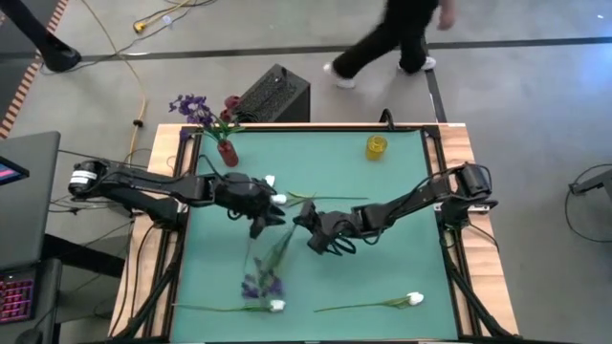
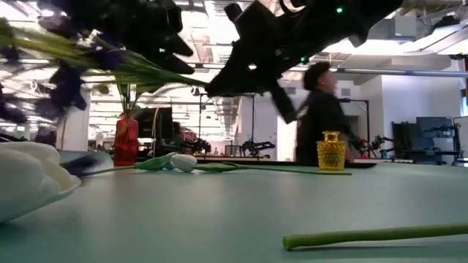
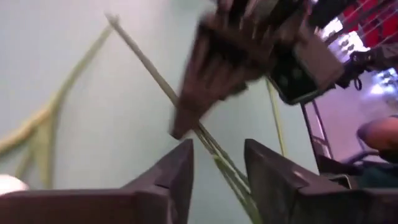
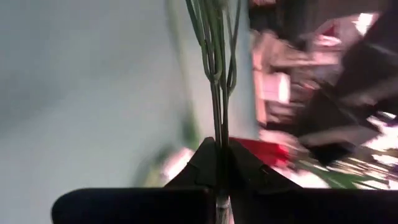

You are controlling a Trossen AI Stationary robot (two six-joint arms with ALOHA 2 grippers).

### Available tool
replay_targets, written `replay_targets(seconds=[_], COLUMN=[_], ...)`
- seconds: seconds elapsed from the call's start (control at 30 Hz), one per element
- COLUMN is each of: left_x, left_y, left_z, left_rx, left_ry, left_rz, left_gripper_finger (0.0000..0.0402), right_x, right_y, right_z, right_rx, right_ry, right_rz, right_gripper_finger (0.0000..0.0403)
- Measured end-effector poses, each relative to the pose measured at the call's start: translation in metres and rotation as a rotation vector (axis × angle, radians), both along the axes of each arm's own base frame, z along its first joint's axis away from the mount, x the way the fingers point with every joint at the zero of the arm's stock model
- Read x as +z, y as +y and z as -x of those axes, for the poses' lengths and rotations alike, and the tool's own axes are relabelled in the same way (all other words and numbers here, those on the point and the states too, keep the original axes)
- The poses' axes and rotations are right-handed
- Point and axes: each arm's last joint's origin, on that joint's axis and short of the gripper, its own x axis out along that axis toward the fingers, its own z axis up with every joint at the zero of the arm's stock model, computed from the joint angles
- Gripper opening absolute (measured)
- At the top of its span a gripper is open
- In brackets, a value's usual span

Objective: Sort flowers into vase by color
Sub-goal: Put the violet flowers into the red vase

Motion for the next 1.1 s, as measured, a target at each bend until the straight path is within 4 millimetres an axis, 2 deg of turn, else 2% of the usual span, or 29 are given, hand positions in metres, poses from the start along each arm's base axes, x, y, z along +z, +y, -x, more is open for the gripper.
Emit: replay_targets(seconds=[0.13, 0.3, 0.47, 0.63, 0.83, 0.97, 1.1], left_x=[0.016, 0.032, 0.033, 0.032, 0.047, 0.057, 0.066], left_y=[0.007, 0.007, 0.004, 0.002, -0.009, -0.016, -0.018], left_z=[0.009, 0.022, 0.021, 0.016, 0.011, 0.01, 0.009], left_rx=[0.004, 0.031, 0.047, 0.047, 0.012, -0.027, -0.008], left_ry=[-0.084, -0.168, -0.166, -0.174, -0.359, -0.484, -0.583], left_rz=[-0.118, -0.374, -0.566, -0.677, -0.802, -0.878, -0.864], left_gripper_finger=[0.0165, 0.0175, 0.0172, 0.0171, 0.0173, 0.0191, 0.0222], right_x=[0.012, 0.039, 0.066, 0.081, 0.084, 0.081, 0.068], right_y=[-0.006, -0.02, -0.041, -0.06, -0.084, -0.093, -0.099], right_z=[0.01, 0.023, 0.03, 0.031, 0.033, 0.033, 0.026], right_rx=[0.066, 0.146, 0.323, 0.552, 0.571, 0.476, 0.375], right_ry=[0.053, 0.068, 0.062, -0.028, -0.2, -0.282, -0.315], right_rz=[-0.204, -0.573, -0.919, -1.119, -1.276, -1.337, -1.355], right_gripper_finger=[0.004, 0.0041, 0.0041, 0.004, 0.004, 0.004, 0.004])
